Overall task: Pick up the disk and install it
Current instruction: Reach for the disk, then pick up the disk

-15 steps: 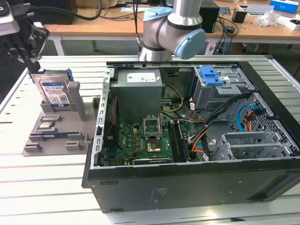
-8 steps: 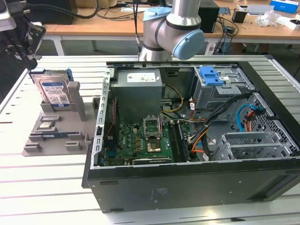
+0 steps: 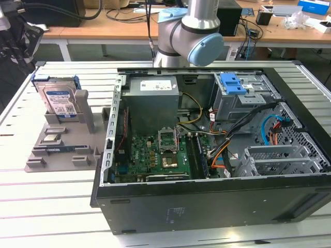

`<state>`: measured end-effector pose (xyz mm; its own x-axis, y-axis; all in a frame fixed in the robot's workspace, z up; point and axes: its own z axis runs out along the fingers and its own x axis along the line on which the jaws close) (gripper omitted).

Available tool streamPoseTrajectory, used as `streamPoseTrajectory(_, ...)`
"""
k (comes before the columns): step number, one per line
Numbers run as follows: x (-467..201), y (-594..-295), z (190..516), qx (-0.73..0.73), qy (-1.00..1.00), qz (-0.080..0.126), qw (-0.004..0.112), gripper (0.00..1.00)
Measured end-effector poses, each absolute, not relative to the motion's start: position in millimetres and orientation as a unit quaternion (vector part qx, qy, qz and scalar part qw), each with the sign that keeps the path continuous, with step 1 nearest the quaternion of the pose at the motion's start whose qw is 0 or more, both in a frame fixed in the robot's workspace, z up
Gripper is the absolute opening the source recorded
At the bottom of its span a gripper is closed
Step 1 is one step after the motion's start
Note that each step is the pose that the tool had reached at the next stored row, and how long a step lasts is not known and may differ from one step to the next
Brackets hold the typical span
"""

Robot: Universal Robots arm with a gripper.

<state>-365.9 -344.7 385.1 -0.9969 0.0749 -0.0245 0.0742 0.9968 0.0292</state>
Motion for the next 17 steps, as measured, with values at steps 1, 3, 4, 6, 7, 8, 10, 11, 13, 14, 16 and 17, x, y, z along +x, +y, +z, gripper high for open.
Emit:
streamPoseTrajectory(1,-365.9,-344.7,385.1,0.037,0.999,0.014,0.013,0.11)
streamPoseTrajectory(3,-365.9,-344.7,385.1,0.037,0.999,0.014,0.013,0.11)
streamPoseTrajectory(4,-365.9,-344.7,385.1,0.037,0.999,0.014,0.013,0.11)
streamPoseTrajectory(6,-366.0,-344.7,385.1,0.037,0.999,0.014,0.013,0.11)
streamPoseTrajectory(7,-366.0,-344.7,385.1,0.037,0.999,0.014,0.013,0.11)
streamPoseTrajectory(8,-366.0,-344.7,385.1,0.037,0.999,0.014,0.013,0.11)
streamPoseTrajectory(10,-366.0,-344.7,385.1,0.036,0.999,0.014,0.013,0.11)
streamPoseTrajectory(11,-366.0,-344.6,385.1,0.028,0.999,0.014,0.013,0.11)
streamPoseTrajectory(13,-366.1,-344.6,385.1,0.011,1.0,0.014,0.012,0.11)
streamPoseTrajectory(14,-366.0,-344.6,385.1,-0.006,1.0,0.015,0.012,0.11)
streamPoseTrajectory(16,-366.0,-344.6,385.1,-0.035,0.999,0.015,0.012,0.11)
streamPoseTrajectory(17,-366.0,-344.6,385.1,-0.045,0.999,0.015,0.012,0.11)
